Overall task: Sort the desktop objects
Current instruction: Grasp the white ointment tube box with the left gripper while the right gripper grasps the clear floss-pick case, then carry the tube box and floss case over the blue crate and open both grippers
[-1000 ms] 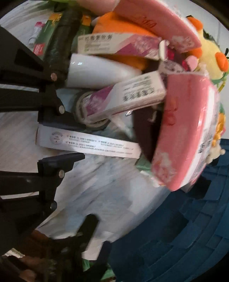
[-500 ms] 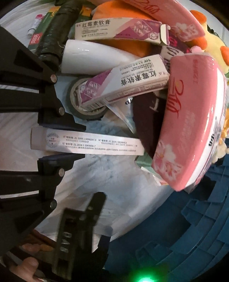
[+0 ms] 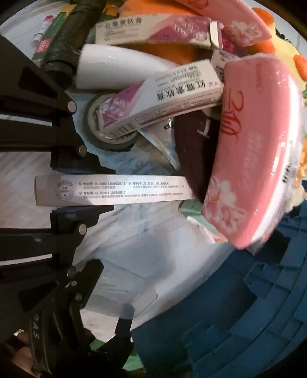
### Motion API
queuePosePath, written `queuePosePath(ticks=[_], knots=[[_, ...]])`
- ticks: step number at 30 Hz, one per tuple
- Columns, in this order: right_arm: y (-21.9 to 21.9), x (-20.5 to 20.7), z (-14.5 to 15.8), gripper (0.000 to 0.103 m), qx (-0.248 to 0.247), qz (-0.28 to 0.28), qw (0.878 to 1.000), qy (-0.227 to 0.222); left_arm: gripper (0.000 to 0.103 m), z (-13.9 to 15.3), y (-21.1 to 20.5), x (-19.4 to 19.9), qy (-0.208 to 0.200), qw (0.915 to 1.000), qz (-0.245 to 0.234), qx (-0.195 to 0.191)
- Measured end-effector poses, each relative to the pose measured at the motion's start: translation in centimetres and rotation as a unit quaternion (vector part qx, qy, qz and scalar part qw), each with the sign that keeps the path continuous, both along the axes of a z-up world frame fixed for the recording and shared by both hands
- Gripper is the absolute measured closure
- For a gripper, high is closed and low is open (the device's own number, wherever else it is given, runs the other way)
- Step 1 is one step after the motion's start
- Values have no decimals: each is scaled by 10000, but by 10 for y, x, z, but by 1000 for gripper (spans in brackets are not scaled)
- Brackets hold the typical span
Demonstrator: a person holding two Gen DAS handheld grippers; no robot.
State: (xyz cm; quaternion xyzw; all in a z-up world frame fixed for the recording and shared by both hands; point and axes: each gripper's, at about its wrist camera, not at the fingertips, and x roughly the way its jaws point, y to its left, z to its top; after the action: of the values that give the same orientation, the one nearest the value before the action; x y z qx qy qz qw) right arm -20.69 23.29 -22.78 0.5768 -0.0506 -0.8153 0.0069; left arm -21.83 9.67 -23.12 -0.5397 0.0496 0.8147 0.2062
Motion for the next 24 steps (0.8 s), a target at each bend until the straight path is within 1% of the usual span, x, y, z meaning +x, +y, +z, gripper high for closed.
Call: queuePosePath(ticks=[2,4,9,10,12,13,14,15,16,18,19,24], knots=[[-3,3,5,2,33,62,10000,58,83,8,-3,11,80,10000,-26,8],[-7,7,15,2,21,140,9997,197,83,17,-9,22,137,9999,-7,61],[-24,14,58,2,40,428,9964,737,83,49,-22,49,385,9989,139,210],[-26,18,68,2,50,486,9952,844,83,56,-28,62,433,9986,175,253],[-33,25,85,2,19,563,9932,1022,83,71,-38,61,553,9977,231,311],[-32,25,90,2,26,592,9925,1074,83,82,-40,67,710,9966,271,303],[-27,21,94,2,38,627,9914,1148,83,96,-43,61,850,9955,292,297],[-28,23,105,2,45,673,9896,1272,83,108,-47,59,1025,9937,320,306],[-23,16,115,2,55,706,9883,1352,83,111,-56,66,1147,9922,347,330],[-24,5,133,2,90,768,9848,1555,83,129,-63,70,1396,9887,425,346],[-27,9,143,2,100,800,9832,1640,83,142,-53,49,1482,9873,468,331],[-34,21,203,2,269,895,9686,2304,83,191,-47,36,1917,9786,578,473]])
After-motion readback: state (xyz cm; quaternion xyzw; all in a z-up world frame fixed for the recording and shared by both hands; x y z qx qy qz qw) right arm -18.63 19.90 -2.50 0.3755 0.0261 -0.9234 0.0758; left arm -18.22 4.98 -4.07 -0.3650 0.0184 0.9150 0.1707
